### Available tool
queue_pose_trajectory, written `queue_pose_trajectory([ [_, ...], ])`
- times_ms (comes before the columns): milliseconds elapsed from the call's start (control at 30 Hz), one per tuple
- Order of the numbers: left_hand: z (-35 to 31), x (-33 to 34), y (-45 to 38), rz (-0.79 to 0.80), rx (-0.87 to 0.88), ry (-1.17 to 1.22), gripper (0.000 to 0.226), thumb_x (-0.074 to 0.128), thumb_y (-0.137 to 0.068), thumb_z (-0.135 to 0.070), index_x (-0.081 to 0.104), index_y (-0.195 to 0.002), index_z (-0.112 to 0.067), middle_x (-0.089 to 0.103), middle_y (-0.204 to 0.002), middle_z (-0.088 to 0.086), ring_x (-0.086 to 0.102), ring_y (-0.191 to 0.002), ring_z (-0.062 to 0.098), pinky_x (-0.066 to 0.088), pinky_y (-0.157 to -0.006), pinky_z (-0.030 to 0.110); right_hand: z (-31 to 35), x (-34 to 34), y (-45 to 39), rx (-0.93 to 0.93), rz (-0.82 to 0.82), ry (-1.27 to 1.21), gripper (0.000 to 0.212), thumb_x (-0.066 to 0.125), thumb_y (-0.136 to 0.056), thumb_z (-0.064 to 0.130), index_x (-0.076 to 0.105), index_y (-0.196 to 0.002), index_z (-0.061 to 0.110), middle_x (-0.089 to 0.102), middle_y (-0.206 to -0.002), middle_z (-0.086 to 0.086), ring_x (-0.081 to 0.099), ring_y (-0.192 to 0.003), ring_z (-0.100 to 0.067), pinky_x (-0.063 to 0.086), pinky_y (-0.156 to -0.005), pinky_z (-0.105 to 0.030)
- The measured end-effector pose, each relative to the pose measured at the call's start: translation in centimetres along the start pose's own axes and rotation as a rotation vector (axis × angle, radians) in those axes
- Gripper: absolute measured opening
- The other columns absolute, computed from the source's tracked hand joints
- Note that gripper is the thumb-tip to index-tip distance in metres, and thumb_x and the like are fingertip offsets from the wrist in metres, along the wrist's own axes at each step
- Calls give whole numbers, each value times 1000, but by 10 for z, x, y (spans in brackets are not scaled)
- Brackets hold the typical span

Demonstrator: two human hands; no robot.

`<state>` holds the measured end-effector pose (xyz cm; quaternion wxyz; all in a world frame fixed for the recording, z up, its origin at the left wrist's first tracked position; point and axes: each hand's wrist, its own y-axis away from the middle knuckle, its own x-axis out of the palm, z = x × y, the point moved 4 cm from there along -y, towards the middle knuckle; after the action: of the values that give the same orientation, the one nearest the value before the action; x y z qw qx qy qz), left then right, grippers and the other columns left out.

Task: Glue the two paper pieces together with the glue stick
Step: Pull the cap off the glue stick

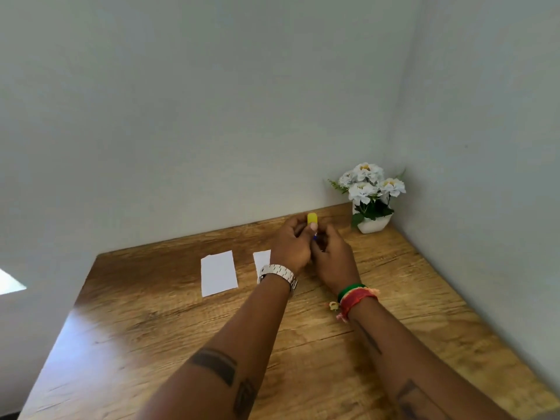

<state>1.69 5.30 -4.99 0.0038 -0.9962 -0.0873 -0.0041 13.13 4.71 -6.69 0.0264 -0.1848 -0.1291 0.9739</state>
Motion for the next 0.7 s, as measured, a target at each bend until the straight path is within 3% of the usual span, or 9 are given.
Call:
queue_pose_trajectory([
  [67, -5, -6, 6, 1, 55, 115, 17, 62, -99, -12, 70, -113, -16, 79, -104, -3, 74, -99, 15, 62, -80, 33, 6, 6, 3, -60, -28, -55, 17, 58, -102, 40, 61, -114, 29, 72, -95, 14, 68, -83, 3, 56, -68, -24],
  [133, -7, -18, 24, -12, 122, 187, 18, 59, -100, -10, 67, -116, -13, 79, -104, -1, 74, -100, 17, 62, -74, 29, 12, 12, 15, -125, 13, -89, 11, 60, -102, 31, 63, -112, 29, 70, -93, 12, 68, -81, -2, 57, -69, -30],
  [200, -10, -36, 44, -16, 203, 204, 22, 59, -100, -11, 65, -120, -16, 79, -103, -1, 74, -101, 16, 61, -75, 26, 19, 16, 28, -208, 81, -88, 12, 60, -102, 25, 65, -113, 27, 69, -93, 11, 67, -82, -6, 57, -74, -32],
  [267, -6, -54, 63, -23, 237, 175, 25, 60, -100, -14, 66, -121, -27, 79, -106, -1, 73, -104, 14, 60, -84, 30, 25, 19, 41, -274, 151, -73, 14, 58, -103, 21, 63, -109, 33, 66, -88, 16, 62, -79, 2, 50, -72, -20],
  [367, 13, -76, 93, -124, 239, 136, 14, 68, -96, -22, 72, -104, -33, 78, -105, 0, 73, -101, 19, 58, -91, 45, 31, 29, 63, -371, 205, 71, 13, 57, -102, 21, 61, -101, 33, 58, -83, 17, 55, -74, 4, 39, -65, -18],
  [433, 23, -86, 104, -210, 269, 86, 13, 73, -92, -24, 72, -97, -36, 78, -95, -3, 74, -90, 16, 60, -84, 42, 36, 35, 72, -463, 205, 175, 8, 57, -103, 28, 61, -96, 27, 58, -87, 9, 53, -77, -2, 39, -67, -27],
  [533, 24, -94, 105, -250, 306, 21, 13, 76, -87, -28, 73, -97, -36, 78, -85, -6, 74, -80, 9, 58, -76, 33, 40, 39, 75, -577, 206, 250, 23, 55, -105, 33, 65, -118, 17, 63, -105, 3, 57, -93, -11, 43, -78, -31],
  [633, 24, -89, 106, -220, 318, -26, 22, 79, -84, -26, 74, -89, -47, 79, -93, -5, 75, -87, 10, 59, -84, 39, 36, 37, 75, -576, 236, 274, 32, 49, -107, 34, 58, -135, 23, 65, -124, 3, 59, -110, -12, 49, -92, -32],
  [700, 23, -87, 105, -191, 315, -14, 27, 80, -83, -24, 76, -87, -50, 79, -99, -4, 75, -93, 12, 59, -88, 39, 33, 38, 76, -563, 258, 269, 32, 46, -108, 35, 56, -136, 23, 64, -122, 3, 60, -108, -11, 51, -90, -32],
])
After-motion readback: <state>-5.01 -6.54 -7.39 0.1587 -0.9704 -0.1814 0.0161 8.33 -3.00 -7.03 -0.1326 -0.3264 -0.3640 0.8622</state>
